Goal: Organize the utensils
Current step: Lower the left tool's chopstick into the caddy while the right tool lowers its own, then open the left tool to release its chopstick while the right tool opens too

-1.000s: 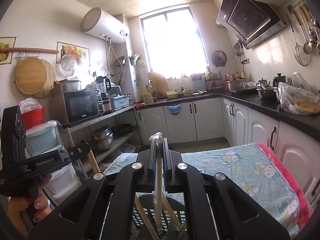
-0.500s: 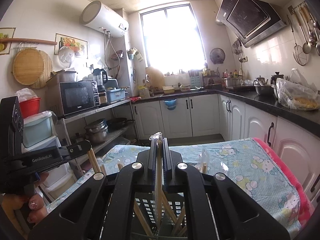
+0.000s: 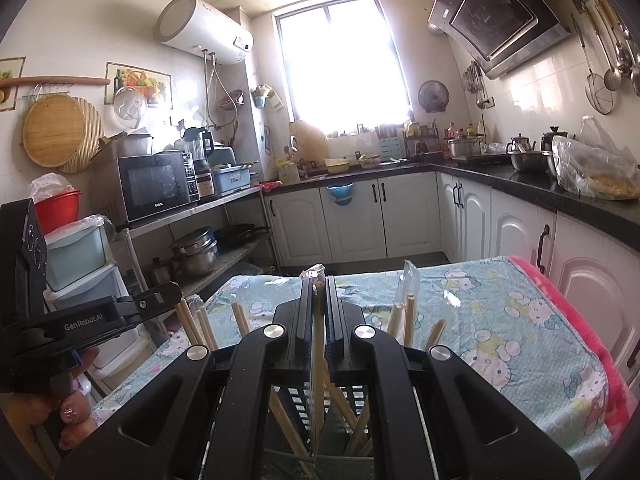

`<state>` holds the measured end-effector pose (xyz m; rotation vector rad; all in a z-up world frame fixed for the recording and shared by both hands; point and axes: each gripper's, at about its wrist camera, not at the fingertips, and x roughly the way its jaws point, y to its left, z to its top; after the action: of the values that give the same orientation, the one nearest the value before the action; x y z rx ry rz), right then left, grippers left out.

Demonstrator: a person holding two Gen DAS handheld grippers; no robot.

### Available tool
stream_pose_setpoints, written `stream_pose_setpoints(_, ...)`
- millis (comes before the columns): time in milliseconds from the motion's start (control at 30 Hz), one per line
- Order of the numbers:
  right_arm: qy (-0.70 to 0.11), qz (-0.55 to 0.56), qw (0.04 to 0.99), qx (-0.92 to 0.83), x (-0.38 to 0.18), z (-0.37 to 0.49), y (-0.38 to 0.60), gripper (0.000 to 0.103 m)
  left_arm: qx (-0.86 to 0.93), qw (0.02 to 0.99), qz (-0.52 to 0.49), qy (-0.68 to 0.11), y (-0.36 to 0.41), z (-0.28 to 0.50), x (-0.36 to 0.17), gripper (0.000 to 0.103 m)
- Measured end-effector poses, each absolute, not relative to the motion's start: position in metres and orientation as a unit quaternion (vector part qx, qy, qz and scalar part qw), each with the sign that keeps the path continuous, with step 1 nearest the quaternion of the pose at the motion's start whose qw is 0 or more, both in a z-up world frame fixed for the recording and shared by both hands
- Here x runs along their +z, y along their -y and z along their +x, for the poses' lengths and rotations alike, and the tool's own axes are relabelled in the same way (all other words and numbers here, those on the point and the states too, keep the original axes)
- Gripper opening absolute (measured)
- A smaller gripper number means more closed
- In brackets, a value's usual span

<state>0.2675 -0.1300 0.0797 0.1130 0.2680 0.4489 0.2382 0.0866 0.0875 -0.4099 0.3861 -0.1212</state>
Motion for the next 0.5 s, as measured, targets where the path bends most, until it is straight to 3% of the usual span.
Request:
stream_pose_setpoints(100, -0.141, 0.059, 0.963, 0.222, 0.077, 0.266, 0.132, 0.007, -0.057, 0.958, -0.204, -0.195, -0.088, 0.237, 0.084, 0.003)
stream_pose_setpoints(200, -0.153, 0.069, 0.961, 0.221, 0.074, 0.266, 0.136, 0.018, -0.056, 0.957, -0.205, -0.199, -0.089, 0.236, 0.081, 0.003)
stream_pose_setpoints(500, -0.189, 0.091, 0.952, 0.223, 0.063, 0.262, 0.148, 0.026, -0.05, 0.954, -0.212, -0.205, -0.094, 0.228, 0.075, 0.003)
